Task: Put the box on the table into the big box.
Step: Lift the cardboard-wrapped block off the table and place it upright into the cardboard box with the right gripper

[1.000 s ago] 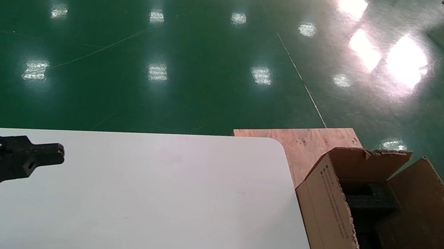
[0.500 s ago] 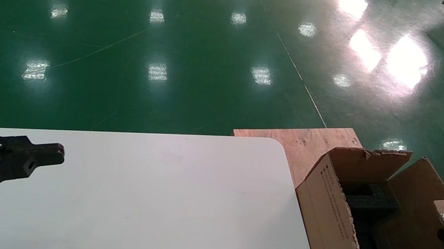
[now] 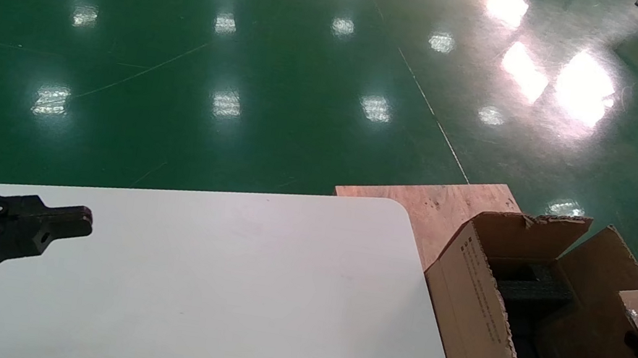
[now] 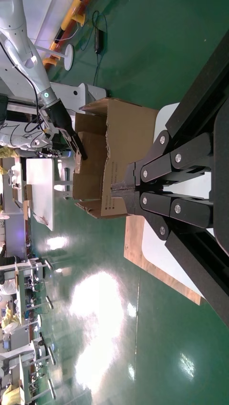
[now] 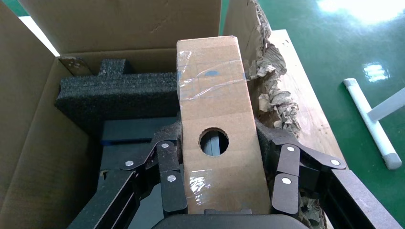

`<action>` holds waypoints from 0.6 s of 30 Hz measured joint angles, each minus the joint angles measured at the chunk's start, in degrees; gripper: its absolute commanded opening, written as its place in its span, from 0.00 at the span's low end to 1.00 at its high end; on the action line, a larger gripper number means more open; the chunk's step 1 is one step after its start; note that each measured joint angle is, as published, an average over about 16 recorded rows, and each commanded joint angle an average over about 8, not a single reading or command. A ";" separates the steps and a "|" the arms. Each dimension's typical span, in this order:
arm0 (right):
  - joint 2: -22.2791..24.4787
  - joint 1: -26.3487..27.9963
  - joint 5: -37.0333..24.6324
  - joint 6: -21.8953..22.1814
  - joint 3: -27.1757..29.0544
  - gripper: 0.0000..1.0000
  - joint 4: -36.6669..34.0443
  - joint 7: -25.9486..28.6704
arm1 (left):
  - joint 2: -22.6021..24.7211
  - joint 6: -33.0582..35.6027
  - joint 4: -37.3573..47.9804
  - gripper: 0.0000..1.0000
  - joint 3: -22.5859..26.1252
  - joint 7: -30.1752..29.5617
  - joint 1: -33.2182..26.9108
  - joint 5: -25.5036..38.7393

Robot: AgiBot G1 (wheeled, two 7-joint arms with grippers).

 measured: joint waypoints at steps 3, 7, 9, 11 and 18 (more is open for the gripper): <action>-0.23 -0.05 0.50 0.20 -0.56 0.80 -0.04 -0.13 | 0.00 0.00 0.00 1.00 0.00 0.00 0.00 0.00; -0.47 -0.10 0.89 0.41 -1.04 1.00 -0.07 -0.21 | 0.00 -0.01 0.01 1.00 0.00 0.00 0.01 -0.01; -0.53 -0.11 0.98 0.48 -1.16 1.00 -0.08 -0.20 | 0.00 -0.01 0.01 1.00 0.00 0.00 0.01 -0.01; -0.56 -0.12 1.04 0.51 -1.22 1.00 -0.08 -0.20 | 0.00 -0.01 0.01 1.00 0.00 0.01 0.01 -0.01; -0.54 -0.13 0.94 0.49 -1.10 1.00 -0.11 -0.20 | 0.00 -0.01 0.01 1.00 0.00 0.01 0.01 -0.01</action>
